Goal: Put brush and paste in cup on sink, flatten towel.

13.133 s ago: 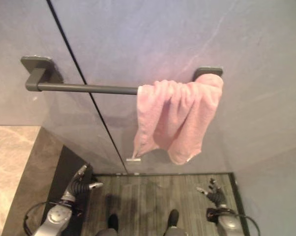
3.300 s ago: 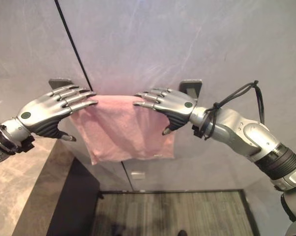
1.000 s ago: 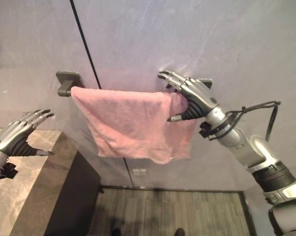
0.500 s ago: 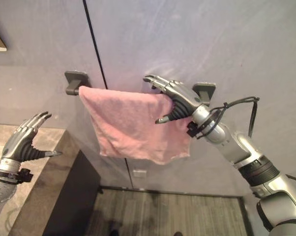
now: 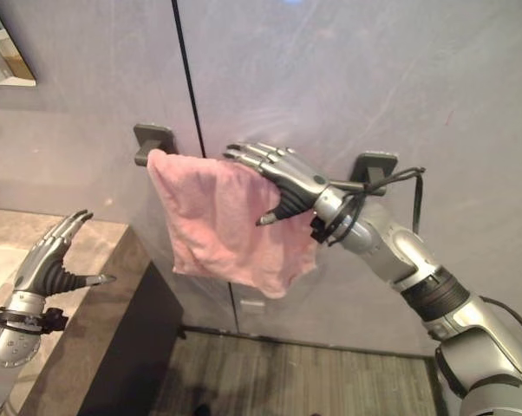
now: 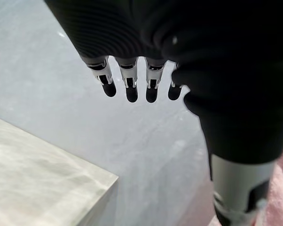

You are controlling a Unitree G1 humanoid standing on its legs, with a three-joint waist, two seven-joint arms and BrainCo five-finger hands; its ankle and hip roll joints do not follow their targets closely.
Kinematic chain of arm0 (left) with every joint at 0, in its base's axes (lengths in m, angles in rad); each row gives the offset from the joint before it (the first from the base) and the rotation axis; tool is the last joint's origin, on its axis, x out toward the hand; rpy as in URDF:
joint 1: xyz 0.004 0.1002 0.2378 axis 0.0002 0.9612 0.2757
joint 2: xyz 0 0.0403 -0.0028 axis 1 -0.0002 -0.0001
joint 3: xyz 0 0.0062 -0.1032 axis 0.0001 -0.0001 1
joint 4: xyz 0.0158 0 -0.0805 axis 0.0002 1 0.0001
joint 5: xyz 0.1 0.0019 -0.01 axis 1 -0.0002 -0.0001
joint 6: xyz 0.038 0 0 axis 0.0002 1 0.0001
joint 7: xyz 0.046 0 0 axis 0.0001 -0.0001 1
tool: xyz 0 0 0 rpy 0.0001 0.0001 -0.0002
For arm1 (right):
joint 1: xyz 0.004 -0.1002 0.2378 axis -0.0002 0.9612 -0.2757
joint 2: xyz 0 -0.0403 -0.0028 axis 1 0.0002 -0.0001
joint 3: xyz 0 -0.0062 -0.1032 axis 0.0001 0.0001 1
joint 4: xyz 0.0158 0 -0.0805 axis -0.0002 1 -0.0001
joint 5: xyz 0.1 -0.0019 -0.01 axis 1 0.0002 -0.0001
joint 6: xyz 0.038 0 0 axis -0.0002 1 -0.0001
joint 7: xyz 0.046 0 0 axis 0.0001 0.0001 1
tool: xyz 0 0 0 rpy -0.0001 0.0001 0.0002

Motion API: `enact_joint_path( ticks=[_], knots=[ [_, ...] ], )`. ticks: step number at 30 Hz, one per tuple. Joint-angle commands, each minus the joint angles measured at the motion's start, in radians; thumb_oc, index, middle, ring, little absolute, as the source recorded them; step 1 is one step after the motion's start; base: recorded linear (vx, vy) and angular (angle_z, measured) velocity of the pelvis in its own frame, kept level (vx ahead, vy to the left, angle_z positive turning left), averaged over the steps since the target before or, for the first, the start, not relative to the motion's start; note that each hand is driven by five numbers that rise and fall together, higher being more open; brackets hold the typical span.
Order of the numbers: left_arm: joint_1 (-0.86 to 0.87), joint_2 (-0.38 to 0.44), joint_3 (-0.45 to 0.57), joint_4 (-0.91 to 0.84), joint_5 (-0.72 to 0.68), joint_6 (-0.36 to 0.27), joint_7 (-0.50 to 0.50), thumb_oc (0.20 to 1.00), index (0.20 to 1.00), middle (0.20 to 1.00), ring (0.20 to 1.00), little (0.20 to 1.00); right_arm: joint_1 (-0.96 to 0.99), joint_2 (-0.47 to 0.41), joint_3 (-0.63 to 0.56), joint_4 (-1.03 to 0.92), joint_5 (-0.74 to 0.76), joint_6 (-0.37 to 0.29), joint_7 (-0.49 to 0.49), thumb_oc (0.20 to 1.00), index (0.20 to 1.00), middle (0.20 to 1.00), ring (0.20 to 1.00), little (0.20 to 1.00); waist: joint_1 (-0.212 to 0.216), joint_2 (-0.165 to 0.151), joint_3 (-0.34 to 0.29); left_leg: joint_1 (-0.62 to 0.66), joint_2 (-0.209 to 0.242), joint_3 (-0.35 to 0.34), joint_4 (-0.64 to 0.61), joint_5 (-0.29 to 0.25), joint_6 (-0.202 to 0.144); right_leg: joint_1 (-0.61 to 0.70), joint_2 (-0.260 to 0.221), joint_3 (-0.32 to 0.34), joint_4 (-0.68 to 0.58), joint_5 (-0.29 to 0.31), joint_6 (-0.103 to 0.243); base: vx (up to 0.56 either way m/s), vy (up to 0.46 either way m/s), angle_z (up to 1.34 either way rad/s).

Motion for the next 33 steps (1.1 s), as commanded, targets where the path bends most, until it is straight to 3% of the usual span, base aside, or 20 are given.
enact_joint_path(
  ticks=[1, 9, 20, 33],
  knots=[
    [-0.049, 0.048, -0.011, -0.022, -0.013, -0.013, 0.04, 1.0, 1.0, 1.0, 1.0, 1.0, -0.094, 0.005, 0.049, -0.004, -0.039, 0.0, 0.005, 1.0, 1.0, 1.0, 1.0, 1.0, 0.031, -0.044, 0.001, -0.006, -0.084, -0.01, 0.002, -0.031, 0.07, 0.069, -0.08, 0.006, 0.006, -0.022, 0.06, 0.0, 0.0, 0.0],
    [-0.043, 0.042, -0.013, -0.012, -0.007, -0.006, 0.051, 1.0, 1.0, 1.0, 1.0, 1.0, -0.091, 0.001, 0.024, -0.011, -0.077, 0.007, -0.031, 1.0, 1.0, 1.0, 1.0, 1.0, 0.03, -0.051, 0.001, -0.008, -0.09, -0.012, 0.002, -0.031, 0.073, 0.069, -0.084, 0.004, 0.006, -0.018, 0.062, 0.0, 0.0, 0.0],
    [-0.035, 0.022, -0.042, -0.011, -0.011, -0.017, 0.027, 1.0, 1.0, 1.0, 1.0, 1.0, 0.075, -0.108, -0.043, 0.026, -0.076, -0.004, -0.033, 1.0, 1.0, 1.0, 1.0, 1.0, -0.009, -0.036, -0.006, 0.014, -0.073, 0.004, 0.002, -0.033, 0.068, 0.075, -0.07, 0.02, 0.006, -0.031, 0.056, 0.0, 0.0, 0.0],
    [-0.043, 0.027, -0.071, -0.013, -0.013, -0.025, 0.017, 1.0, 1.0, 1.0, 1.0, 1.0, 0.118, -0.173, -0.072, 0.065, -0.104, -0.011, -0.074, 1.0, 1.0, 1.0, 1.0, 1.0, -0.022, -0.025, -0.006, 0.011, -0.064, 0.005, 0.002, -0.026, 0.062, 0.069, -0.062, 0.024, 0.006, -0.032, 0.055, 0.0, 0.0, 0.0]
  ],
)
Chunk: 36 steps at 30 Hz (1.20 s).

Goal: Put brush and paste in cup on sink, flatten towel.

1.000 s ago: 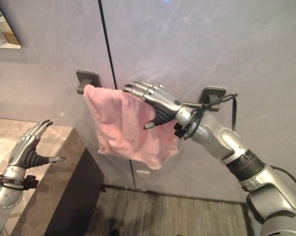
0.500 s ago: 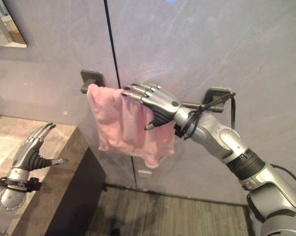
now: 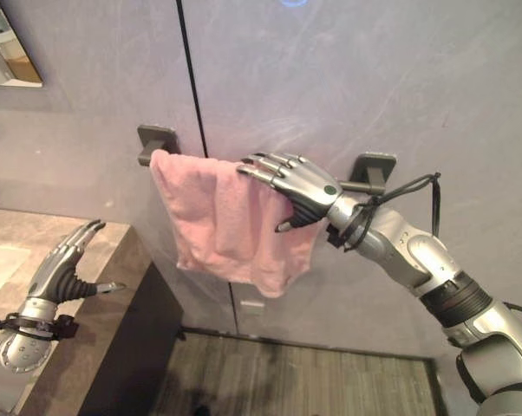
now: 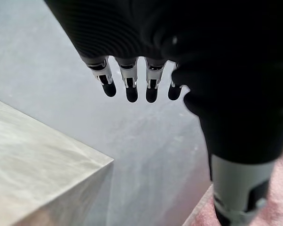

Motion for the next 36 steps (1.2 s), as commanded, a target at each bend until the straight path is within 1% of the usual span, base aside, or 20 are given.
enact_joint_path(
  ticks=[1, 6, 14, 19, 24, 34, 36],
  knots=[
    [-0.047, 0.049, -0.014, -0.012, -0.019, -0.032, 0.021, 1.0, 1.0, 1.0, 1.0, 1.0, 0.025, -0.06, -0.024, 0.068, -0.014, 0.024, -0.017, 1.0, 1.0, 1.0, 1.0, 1.0, -0.007, -0.021, -0.003, 0.007, -0.06, 0.003, 0.002, -0.025, 0.057, 0.068, -0.058, 0.021, 0.007, -0.033, 0.054, 0.0, 0.0, 0.0],
    [-0.049, 0.042, -0.021, -0.003, -0.016, -0.033, 0.023, 1.0, 1.0, 1.0, 1.0, 1.0, 0.044, -0.08, -0.033, 0.104, -0.028, 0.027, -0.032, 1.0, 1.0, 1.0, 1.0, 1.0, -0.007, -0.023, -0.005, 0.009, -0.058, 0.002, 0.002, -0.025, 0.057, 0.072, -0.056, 0.017, 0.007, -0.036, 0.054, 0.0, 0.0, 0.0],
    [-0.055, 0.042, -0.038, 0.004, -0.02, -0.04, 0.026, 1.0, 1.0, 1.0, 1.0, 1.0, 0.07, -0.074, -0.071, 0.123, -0.024, 0.021, -0.094, 1.0, 1.0, 1.0, 1.0, 1.0, -0.003, -0.025, -0.008, 0.009, -0.058, 0.001, 0.002, -0.025, 0.057, 0.072, -0.054, 0.016, 0.007, -0.038, 0.055, 0.0, 0.0, 0.0],
    [-0.052, 0.047, -0.039, 0.01, -0.029, -0.043, 0.026, 1.0, 1.0, 1.0, 1.0, 1.0, 0.105, -0.089, -0.109, 0.139, -0.02, 0.023, -0.122, 1.0, 1.0, 1.0, 1.0, 1.0, -0.006, -0.029, -0.01, 0.009, -0.057, 0.002, 0.002, -0.026, 0.058, 0.069, -0.053, 0.02, 0.007, -0.038, 0.055, 0.0, 0.0, 0.0],
    [-0.056, 0.039, -0.044, 0.017, -0.029, -0.04, 0.025, 1.0, 1.0, 1.0, 1.0, 1.0, 0.133, -0.1, -0.12, 0.161, -0.031, 0.031, -0.121, 1.0, 1.0, 1.0, 1.0, 1.0, -0.008, -0.03, -0.009, 0.01, -0.057, 0.005, 0.002, -0.025, 0.057, 0.069, -0.051, 0.023, 0.007, -0.038, 0.054, 0.0, 0.0, 0.0],
    [-0.059, 0.028, -0.049, 0.02, -0.03, -0.038, 0.025, 1.0, 1.0, 1.0, 1.0, 1.0, 0.137, -0.09, -0.125, 0.209, -0.045, 0.047, -0.127, 1.0, 1.0, 1.0, 1.0, 1.0, -0.012, -0.027, -0.013, 0.012, -0.055, 0.007, 0.002, -0.026, 0.056, 0.069, -0.049, 0.025, 0.007, -0.039, 0.054, 0.0, 0.0, 0.0],
    [-0.064, 0.028, -0.054, 0.021, -0.033, -0.036, 0.023, 1.0, 1.0, 1.0, 1.0, 1.0, 0.122, -0.113, -0.095, 0.209, -0.08, 0.049, -0.105, 1.0, 1.0, 1.0, 1.0, 1.0, -0.013, -0.03, -0.015, 0.013, -0.055, 0.007, 0.002, -0.026, 0.055, 0.069, -0.048, 0.026, 0.007, -0.038, 0.054, 0.0, 0.0, 0.0]
  ],
)
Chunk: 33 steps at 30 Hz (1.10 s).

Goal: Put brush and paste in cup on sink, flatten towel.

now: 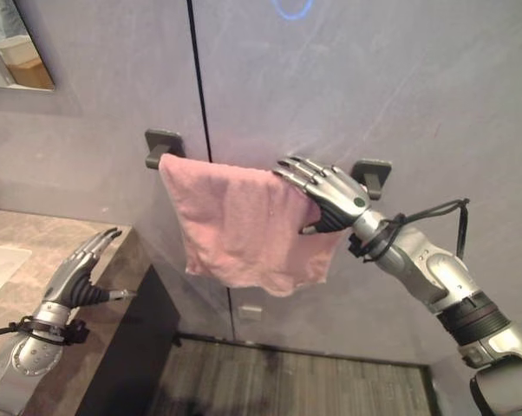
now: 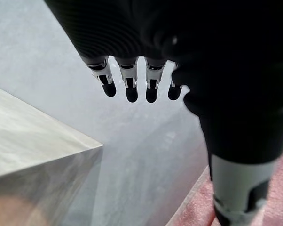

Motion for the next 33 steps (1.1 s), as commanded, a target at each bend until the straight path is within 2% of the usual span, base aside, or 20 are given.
enact_joint_path(
  ticks=[1, 12, 19, 28, 33],
  knots=[
    [-0.065, 0.025, 0.0, 0.014, -0.031, -0.022, 0.02, 1.0, 1.0, 1.0, 1.0, 1.0, -0.031, -0.094, 0.012, 0.146, -0.042, 0.069, 0.027, 1.0, 1.0, 1.0, 1.0, 1.0, -0.013, -0.013, 0.012, 0.014, -0.054, 0.007, 0.002, -0.026, 0.052, 0.069, -0.047, 0.025, 0.007, -0.039, 0.054, 0.0, 0.0, 0.0],
    [-0.06, 0.021, 0.001, 0.026, -0.025, -0.021, 0.012, 1.0, 1.0, 1.0, 1.0, 1.0, -0.003, -0.181, 0.012, 0.161, -0.083, 0.062, 0.035, 1.0, 1.0, 1.0, 1.0, 1.0, -0.021, -0.015, 0.012, 0.015, -0.053, 0.003, 0.002, -0.026, 0.051, 0.072, -0.046, 0.022, 0.007, -0.04, 0.054, 0.0, 0.0, 0.0],
    [-0.052, 0.016, -0.001, 0.036, -0.021, -0.019, 0.008, 1.0, 1.0, 1.0, 1.0, 1.0, 0.049, -0.219, -0.041, 0.181, -0.104, 0.07, 0.012, 1.0, 1.0, 1.0, 1.0, 1.0, -0.027, -0.018, 0.013, 0.013, -0.054, 0.007, 0.002, -0.025, 0.051, 0.066, -0.044, 0.028, 0.007, -0.037, 0.056, 0.0, 0.0, 0.0],
    [-0.065, -0.001, -0.015, 0.038, -0.025, -0.021, 0.015, 1.0, 1.0, 1.0, 1.0, 1.0, 0.06, -0.144, -0.113, 0.129, -0.029, 0.067, -0.031, 1.0, 1.0, 1.0, 1.0, 1.0, -0.031, -0.012, 0.011, 0.015, -0.05, 0.013, 0.002, -0.027, 0.053, 0.061, -0.043, 0.037, 0.007, -0.037, 0.055, 0.0, 0.0, 0.0],
    [-0.09, -0.038, -0.033, 0.04, -0.039, -0.02, 0.035, 1.0, 1.0, 1.0, 1.0, 1.0, 0.033, 0.0, -0.171, 0.013, 0.144, 0.038, -0.05, 1.0, 1.0, 1.0, 1.0, 1.0, -0.03, -0.005, 0.01, 0.02, -0.05, 0.019, 0.002, -0.029, 0.057, 0.058, -0.043, 0.045, 0.007, -0.037, 0.052, 0.0, 0.003, -0.04]
  ],
)
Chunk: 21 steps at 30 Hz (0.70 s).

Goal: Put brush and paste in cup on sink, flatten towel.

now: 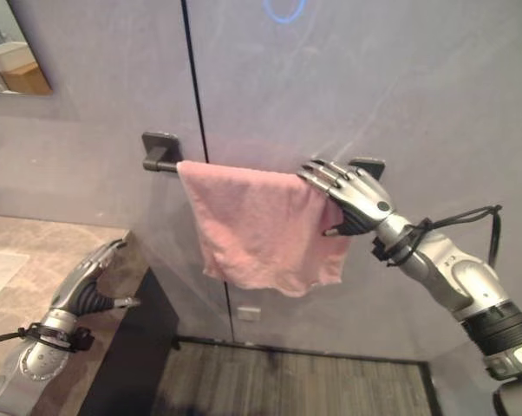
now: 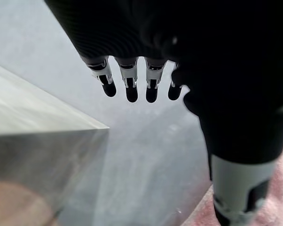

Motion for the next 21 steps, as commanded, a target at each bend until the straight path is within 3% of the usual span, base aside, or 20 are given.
enact_joint_path(
  ticks=[1, 7, 11, 16, 19, 21],
  knots=[
    [-0.093, 0.005, 0.007, -0.018, -0.05, -0.023, 0.046, 1.0, 1.0, 1.0, 1.0, 1.0, -0.061, 0.06, -0.075, 0.021, 0.18, 0.041, -0.035, 1.0, 1.0, 1.0, 1.0, 1.0, -0.004, -0.008, 0.01, 0.022, -0.035, 0.013, 0.006, -0.028, 0.051, 0.064, -0.027, 0.032, 0.007, -0.04, 0.044, 0.0, 0.001, -0.11],
    [-0.102, -0.101, 0.006, -0.061, -0.203, -0.043, 0.102, 1.0, 1.0, 1.0, 1.0, 1.0, -0.088, 0.239, -0.184, -0.136, 0.358, 0.012, -0.108, 1.0, 1.0, 1.0, 1.0, 1.0, -0.005, -0.005, 0.009, 0.028, -0.031, 0.025, 0.006, -0.031, 0.057, 0.057, -0.024, 0.044, 0.007, -0.04, 0.037, 0.0, -0.003, -0.07],
    [-0.089, -0.204, -0.027, -0.051, -0.397, -0.039, 0.057, 1.0, 1.0, 1.0, 1.0, 1.0, -0.006, 0.308, -0.309, -0.149, 0.358, 0.023, -0.188, 1.0, 1.0, 1.0, 1.0, 1.0, -0.018, -0.002, 0.012, 0.024, -0.03, 0.024, 0.006, -0.03, 0.058, 0.054, -0.022, 0.05, 0.007, -0.04, 0.032, 0.0, -0.007, -0.02],
    [-0.068, -0.278, -0.082, 0.084, -0.498, 0.011, -0.023, 1.0, 1.0, 1.0, 1.0, 1.0, 0.202, 0.348, -0.473, -0.011, 0.328, 0.085, -0.283, 1.0, 1.0, 1.0, 1.0, 1.0, -0.042, 0.006, 0.018, 0.01, -0.027, 0.016, 0.006, -0.02, 0.054, 0.047, -0.018, 0.046, 0.007, -0.04, 0.031, -0.01, -0.007, 0.0],
    [-0.057, -0.325, -0.075, 0.234, -0.515, 0.062, -0.05, 1.0, 1.0, 1.0, 1.0, 1.0, 0.402, 0.395, -0.489, 0.26, 0.548, 0.132, -0.173, 1.0, 1.0, 1.0, 1.0, 1.0, -0.059, 0.002, 0.034, -0.003, -0.022, 0.014, 0.006, -0.012, 0.047, 0.04, -0.012, 0.044, 0.007, -0.039, 0.031, -0.03, -0.049, 0.03],
    [-0.046, -0.336, -0.063, 0.257, -0.507, 0.078, -0.062, 1.0, 1.0, 1.0, 1.0, 1.0, 0.441, 0.402, -0.473, 0.326, 0.598, 0.151, -0.119, 1.0, 1.0, 1.0, 1.0, 1.0, -0.061, 0.0, 0.035, -0.01, -0.022, 0.012, 0.006, -0.005, 0.046, 0.035, -0.013, 0.041, 0.007, -0.037, 0.03, -0.02, -0.033, 0.05]
  ],
)
